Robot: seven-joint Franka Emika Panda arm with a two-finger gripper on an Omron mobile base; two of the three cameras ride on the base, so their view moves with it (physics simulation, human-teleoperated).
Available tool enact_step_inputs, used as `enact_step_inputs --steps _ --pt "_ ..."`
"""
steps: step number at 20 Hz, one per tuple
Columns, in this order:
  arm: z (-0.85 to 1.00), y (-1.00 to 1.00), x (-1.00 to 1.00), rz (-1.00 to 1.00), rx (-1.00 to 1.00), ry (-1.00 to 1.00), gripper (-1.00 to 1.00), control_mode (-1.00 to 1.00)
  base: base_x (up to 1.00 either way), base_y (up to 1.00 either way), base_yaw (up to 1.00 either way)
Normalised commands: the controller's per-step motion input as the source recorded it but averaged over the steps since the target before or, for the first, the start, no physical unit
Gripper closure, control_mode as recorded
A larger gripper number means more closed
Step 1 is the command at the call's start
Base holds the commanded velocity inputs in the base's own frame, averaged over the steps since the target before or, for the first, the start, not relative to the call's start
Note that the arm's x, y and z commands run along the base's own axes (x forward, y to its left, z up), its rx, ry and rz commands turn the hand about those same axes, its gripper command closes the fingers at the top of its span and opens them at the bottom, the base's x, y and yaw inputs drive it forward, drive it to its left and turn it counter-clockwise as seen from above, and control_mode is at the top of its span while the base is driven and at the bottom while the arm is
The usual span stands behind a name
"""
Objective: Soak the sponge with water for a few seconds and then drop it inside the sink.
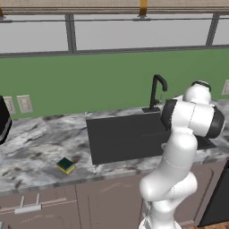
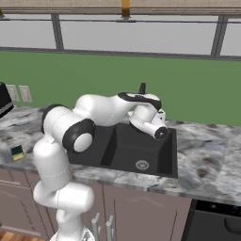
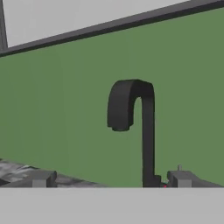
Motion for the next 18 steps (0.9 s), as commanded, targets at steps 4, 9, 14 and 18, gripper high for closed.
enact_step_inputs --steps 4,9,14,18 --pt "-0.15 -0.02 0.18 0.00 0.00 0.00 -1.00 -1.00 0.00 0.00 0.00" --pt "-0.20 -0.11 0.19 0.00 0.00 0.00 -1.00 -1.00 0.00 0.00 0.00" --pt "-0.16 -0.17 0.19 0.00 0.00 0.00 -1.00 -1.00 0.00 0.00 0.00" --pt "-0.09 -0.09 0.13 0.00 0.00 0.00 -1.00 -1.00 0.00 0.00 0.00"
